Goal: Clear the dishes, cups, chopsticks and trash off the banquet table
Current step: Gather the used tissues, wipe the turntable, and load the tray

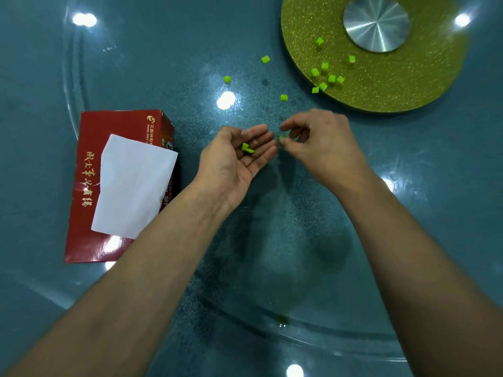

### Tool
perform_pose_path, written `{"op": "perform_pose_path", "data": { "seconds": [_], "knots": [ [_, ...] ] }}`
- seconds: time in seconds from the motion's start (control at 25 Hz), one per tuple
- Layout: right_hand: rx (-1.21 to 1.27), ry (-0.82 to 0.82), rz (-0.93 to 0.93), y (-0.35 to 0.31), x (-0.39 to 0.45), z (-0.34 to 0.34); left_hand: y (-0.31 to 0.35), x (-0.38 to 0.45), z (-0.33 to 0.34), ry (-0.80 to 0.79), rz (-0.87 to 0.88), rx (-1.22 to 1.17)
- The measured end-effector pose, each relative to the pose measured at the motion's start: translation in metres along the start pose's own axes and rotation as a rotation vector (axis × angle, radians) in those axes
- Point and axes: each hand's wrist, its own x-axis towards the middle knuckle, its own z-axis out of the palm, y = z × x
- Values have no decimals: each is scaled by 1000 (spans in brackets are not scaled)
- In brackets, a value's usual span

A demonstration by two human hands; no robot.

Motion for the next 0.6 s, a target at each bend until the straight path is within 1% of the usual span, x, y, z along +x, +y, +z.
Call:
{"op": "perform_pose_path", "data": {
  "seconds": [0.04,0.12,0.2,0.28,0.36,0.4,0.44,0.52,0.56,0.6],
  "knots": [
    [-35,-28,-18,0,-1,4,1,1,-1,10,9,-1],
    [-27,-31,-10,-2,-2,6,2,3,-3,28,24,1],
    [40,3,69,-2,-4,5,3,5,0,44,34,6],
    [211,40,129,-5,-5,0,2,6,4,43,35,11],
    [482,10,110,-12,-7,-4,1,7,9,29,21,24],
    [574,-3,93,-14,-7,-6,0,7,11,18,3,25],
    [602,12,92,-14,-7,-7,-2,8,14,7,-15,15],
    [500,103,127,-9,-5,-10,-4,9,17,0,-19,-12],
    [447,125,139,-5,-5,-11,-4,11,17,6,-9,-16],
    [439,109,138,-2,-4,-12,-4,12,18,12,1,-14]
  ]
}}
